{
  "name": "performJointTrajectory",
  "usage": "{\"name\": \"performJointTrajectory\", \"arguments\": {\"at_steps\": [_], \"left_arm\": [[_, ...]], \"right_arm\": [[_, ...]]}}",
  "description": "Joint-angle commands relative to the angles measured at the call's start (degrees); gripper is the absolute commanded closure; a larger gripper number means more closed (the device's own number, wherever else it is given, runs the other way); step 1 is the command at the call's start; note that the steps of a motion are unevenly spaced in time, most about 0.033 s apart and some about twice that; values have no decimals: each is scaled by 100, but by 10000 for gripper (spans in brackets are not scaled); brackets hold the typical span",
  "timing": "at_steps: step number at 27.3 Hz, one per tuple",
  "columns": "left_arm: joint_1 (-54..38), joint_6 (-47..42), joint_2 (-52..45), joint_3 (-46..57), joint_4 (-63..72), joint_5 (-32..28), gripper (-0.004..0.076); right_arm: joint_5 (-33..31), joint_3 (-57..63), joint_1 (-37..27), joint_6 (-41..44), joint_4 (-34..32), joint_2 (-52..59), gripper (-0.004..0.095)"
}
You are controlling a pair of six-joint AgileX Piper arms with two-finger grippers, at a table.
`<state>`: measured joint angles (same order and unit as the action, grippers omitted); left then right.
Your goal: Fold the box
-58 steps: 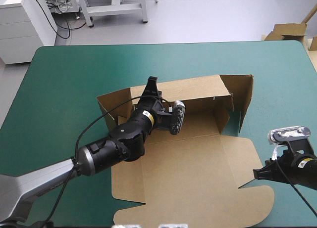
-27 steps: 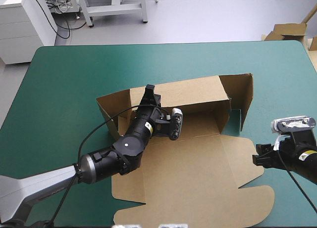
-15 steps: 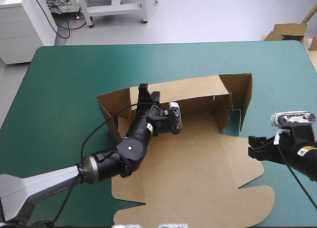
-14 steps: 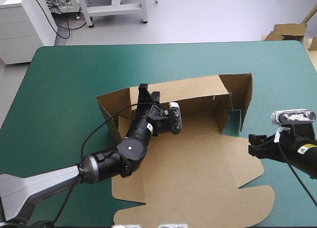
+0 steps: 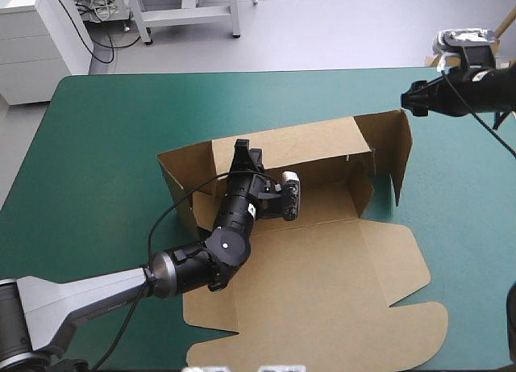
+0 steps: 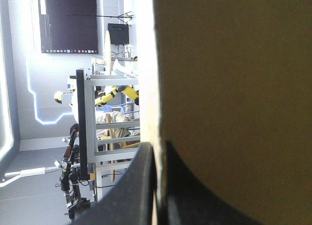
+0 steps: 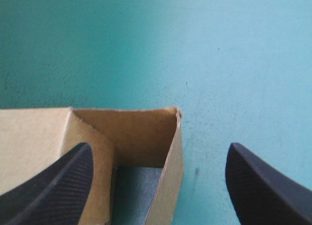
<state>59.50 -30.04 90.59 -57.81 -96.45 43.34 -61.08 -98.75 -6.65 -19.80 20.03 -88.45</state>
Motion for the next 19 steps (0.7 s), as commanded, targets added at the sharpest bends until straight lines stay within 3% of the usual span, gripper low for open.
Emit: {"name": "performJointTrajectory", "arguments": {"at_steps": [1,6,9,12,19], "left_arm": [[65,-66,-150,-136,-145,-132,731],[65,-66,-150,-136,-145,-132,731],[65,-66,-150,-136,-145,-132,731],[65,-66,-150,-136,-145,-132,731],[65,-183,-150,-136,-145,-95,731]], "right_arm": [[60,-760,18,-86,253,-442,212],[-46,-1495,449,-180,254,-1353,212],[-93,-1716,717,-27,-83,-1765,213],[-209,-1730,767,107,-484,-1916,212],[-592,-1730,755,141,-523,-1976,214]]}}
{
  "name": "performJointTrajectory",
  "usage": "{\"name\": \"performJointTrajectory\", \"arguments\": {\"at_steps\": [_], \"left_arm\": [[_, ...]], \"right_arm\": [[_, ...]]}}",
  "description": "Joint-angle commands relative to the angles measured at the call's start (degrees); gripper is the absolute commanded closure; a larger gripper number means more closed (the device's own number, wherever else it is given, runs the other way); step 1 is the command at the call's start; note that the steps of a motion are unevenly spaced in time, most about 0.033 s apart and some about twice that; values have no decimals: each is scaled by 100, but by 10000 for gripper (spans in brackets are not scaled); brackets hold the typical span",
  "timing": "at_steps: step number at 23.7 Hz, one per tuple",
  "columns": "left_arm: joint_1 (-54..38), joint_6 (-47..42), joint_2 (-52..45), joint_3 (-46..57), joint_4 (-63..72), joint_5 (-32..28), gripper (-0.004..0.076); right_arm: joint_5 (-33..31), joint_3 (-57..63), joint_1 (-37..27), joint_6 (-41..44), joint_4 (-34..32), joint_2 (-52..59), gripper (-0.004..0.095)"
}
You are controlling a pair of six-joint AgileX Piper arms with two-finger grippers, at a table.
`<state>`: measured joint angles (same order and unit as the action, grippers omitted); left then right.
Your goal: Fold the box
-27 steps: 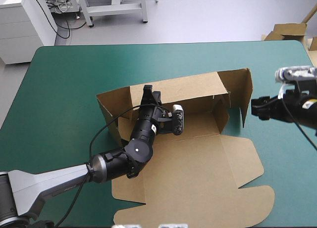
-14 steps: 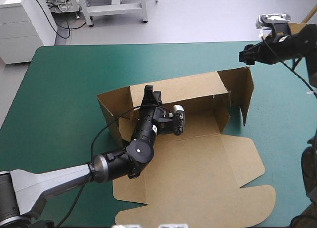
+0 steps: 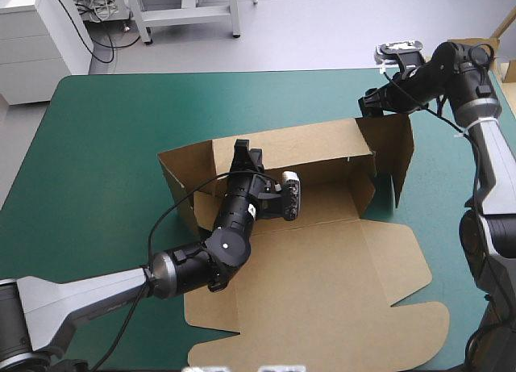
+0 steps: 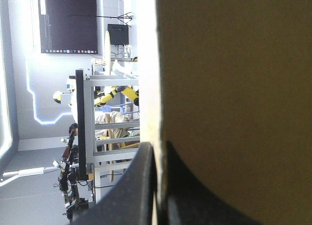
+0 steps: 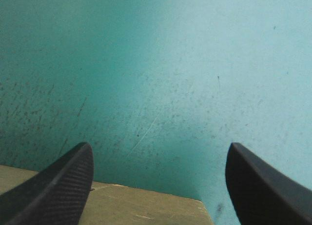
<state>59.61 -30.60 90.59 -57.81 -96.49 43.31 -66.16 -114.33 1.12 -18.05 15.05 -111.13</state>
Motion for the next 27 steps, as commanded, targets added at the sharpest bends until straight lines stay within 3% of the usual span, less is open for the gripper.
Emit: {"name": "performJointTrajectory", "arguments": {"at_steps": [1,6,12,19,27], "left_arm": [[54,-127,-150,-136,-141,-92,731],[54,-378,-150,-136,-72,-59,731],[54,-899,-150,-136,-72,47,731],[54,-863,-150,-136,-72,-175,731],[54,-840,-150,-136,-72,-263,731]], "right_arm": [[-84,-162,-21,9,-26,292,215],[-84,347,-33,99,-26,469,225],[-84,1217,-250,126,47,1212,332],[169,2823,-250,-1024,1270,1896,373],[624,3975,-250,-1588,1437,2518,375]]}}
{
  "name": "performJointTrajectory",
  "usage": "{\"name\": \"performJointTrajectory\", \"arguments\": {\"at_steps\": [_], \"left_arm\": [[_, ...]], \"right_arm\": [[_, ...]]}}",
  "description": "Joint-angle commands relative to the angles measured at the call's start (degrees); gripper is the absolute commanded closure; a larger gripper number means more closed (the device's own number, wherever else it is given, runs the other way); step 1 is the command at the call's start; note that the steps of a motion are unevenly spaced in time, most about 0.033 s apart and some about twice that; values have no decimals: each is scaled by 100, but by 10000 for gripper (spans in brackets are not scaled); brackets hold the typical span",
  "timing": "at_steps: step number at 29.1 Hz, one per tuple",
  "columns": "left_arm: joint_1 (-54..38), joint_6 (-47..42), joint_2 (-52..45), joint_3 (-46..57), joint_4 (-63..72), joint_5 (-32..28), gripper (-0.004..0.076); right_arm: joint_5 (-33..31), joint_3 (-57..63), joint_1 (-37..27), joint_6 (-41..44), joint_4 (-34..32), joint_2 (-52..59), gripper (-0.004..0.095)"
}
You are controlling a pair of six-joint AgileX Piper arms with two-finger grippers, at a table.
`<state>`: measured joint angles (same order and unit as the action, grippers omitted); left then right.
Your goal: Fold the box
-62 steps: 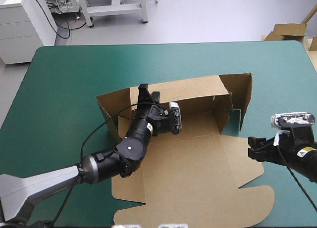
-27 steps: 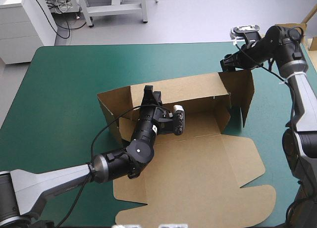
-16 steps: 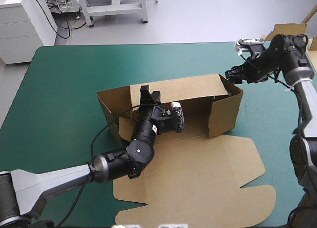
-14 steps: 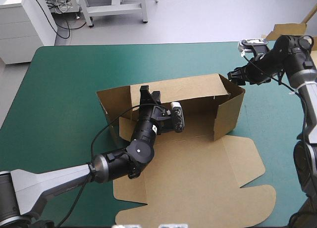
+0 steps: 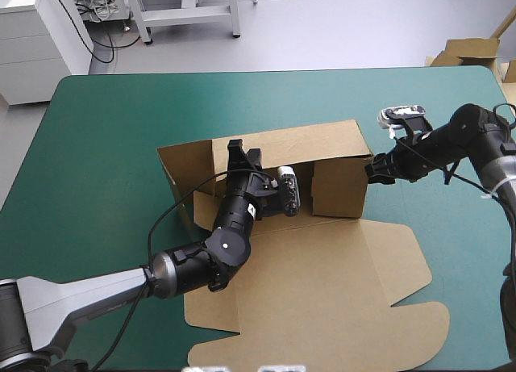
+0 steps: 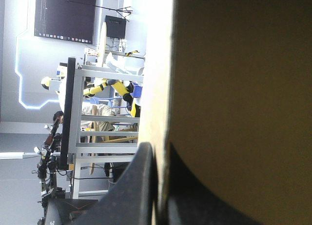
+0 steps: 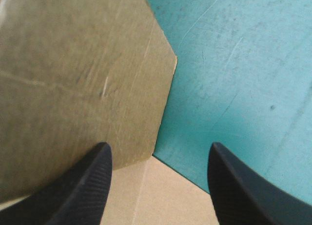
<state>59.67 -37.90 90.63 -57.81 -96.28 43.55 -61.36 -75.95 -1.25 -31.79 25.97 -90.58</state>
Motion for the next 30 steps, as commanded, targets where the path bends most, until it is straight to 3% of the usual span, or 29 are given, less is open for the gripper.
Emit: {"name": "performJointTrajectory", "arguments": {"at_steps": [1,8,14,22,30], "left_arm": [[47,-110,-155,-136,-94,-287,731],[47,10,-155,-136,-94,-444,731],[47,24,-155,-136,-120,-457,731],[47,24,-155,-136,-125,-446,731],[47,24,-155,-136,-134,-438,731]], "right_arm": [[189,289,-13,-266,345,554,375],[377,836,-13,-1553,824,933,375],[1164,897,-13,-2277,1302,812,375],[397,897,-3,-2707,1738,637,375],[646,897,-3,-2581,1918,623,396]]}}
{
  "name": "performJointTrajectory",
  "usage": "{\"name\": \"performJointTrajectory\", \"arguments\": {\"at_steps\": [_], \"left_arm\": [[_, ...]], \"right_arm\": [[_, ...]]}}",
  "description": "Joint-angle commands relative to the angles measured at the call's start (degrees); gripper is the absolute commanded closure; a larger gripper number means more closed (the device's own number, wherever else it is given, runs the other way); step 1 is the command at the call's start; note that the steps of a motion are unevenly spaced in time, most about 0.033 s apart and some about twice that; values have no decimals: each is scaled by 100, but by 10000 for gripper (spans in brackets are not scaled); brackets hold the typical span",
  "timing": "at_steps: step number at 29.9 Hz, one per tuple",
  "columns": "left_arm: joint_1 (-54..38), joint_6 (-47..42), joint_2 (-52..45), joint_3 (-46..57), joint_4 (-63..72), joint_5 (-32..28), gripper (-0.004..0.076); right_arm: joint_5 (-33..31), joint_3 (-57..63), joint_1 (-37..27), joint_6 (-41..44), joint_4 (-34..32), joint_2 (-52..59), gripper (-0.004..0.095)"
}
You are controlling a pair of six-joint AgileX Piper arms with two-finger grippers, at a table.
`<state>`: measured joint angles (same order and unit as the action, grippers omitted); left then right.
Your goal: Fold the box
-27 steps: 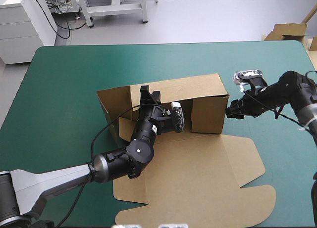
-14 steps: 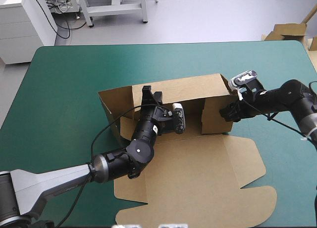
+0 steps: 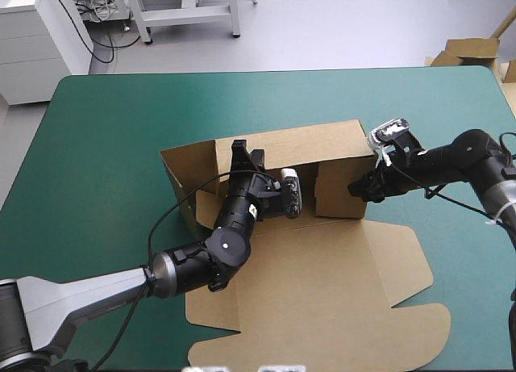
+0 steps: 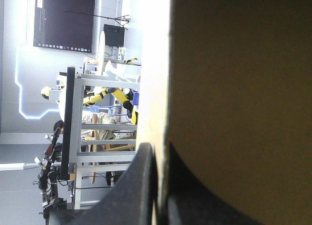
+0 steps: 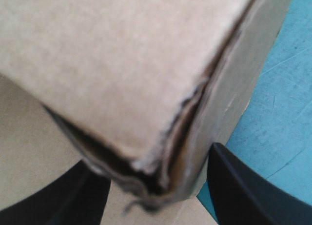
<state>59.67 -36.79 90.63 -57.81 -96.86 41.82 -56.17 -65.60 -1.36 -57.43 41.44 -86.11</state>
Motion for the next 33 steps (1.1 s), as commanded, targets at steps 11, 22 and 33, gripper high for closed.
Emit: {"name": "performJointTrajectory", "arguments": {"at_steps": [11,22,33], "left_arm": [[47,-87,-155,-136,-76,-265,731],[47,-111,-155,-136,-76,-277,731],[47,-122,-155,-136,-98,-240,496]], "right_arm": [[705,-139,664,-252,238,176,926],[1616,-139,1339,941,-642,176,907],[1576,-139,1339,1374,-874,176,907]]}}
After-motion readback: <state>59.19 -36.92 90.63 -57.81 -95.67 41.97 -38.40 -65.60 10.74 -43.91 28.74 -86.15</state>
